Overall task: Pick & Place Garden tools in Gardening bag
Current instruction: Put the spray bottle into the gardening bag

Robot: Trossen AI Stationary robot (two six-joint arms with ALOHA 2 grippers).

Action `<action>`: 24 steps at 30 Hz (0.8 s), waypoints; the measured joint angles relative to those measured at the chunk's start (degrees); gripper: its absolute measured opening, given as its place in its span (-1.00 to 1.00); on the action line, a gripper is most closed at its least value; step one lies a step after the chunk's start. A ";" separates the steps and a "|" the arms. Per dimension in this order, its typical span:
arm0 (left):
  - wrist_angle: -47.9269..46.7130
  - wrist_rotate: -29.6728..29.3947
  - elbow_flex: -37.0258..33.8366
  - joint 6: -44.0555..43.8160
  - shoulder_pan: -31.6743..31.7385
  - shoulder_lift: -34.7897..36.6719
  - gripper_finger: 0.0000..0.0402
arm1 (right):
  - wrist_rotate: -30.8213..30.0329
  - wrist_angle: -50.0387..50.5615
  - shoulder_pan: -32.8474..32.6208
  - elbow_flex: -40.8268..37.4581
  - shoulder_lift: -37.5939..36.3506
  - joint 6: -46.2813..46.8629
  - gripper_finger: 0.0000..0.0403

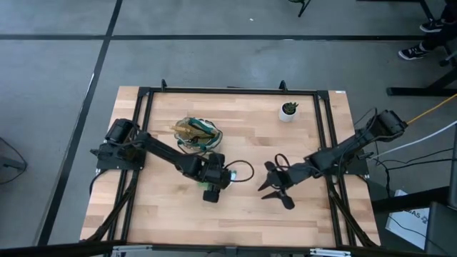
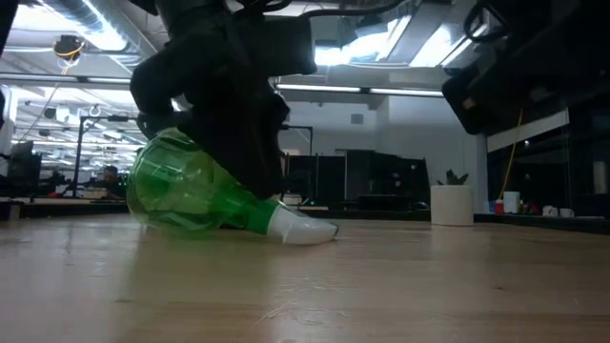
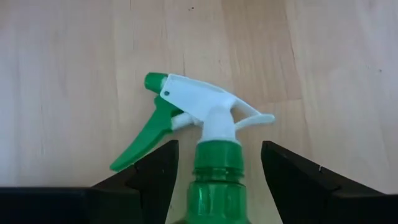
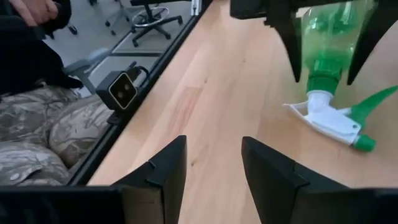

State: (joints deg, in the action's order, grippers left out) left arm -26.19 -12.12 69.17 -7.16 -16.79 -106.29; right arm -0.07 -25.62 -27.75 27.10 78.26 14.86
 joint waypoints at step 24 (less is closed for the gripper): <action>-2.34 -0.22 -0.90 -1.04 -0.06 -5.56 0.05 | -0.36 -2.88 -0.96 -1.93 0.00 -1.39 -0.22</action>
State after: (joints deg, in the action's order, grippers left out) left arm -28.53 -12.33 68.27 -8.20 -16.85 -111.84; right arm -0.43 -28.50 -28.71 25.17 78.26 13.47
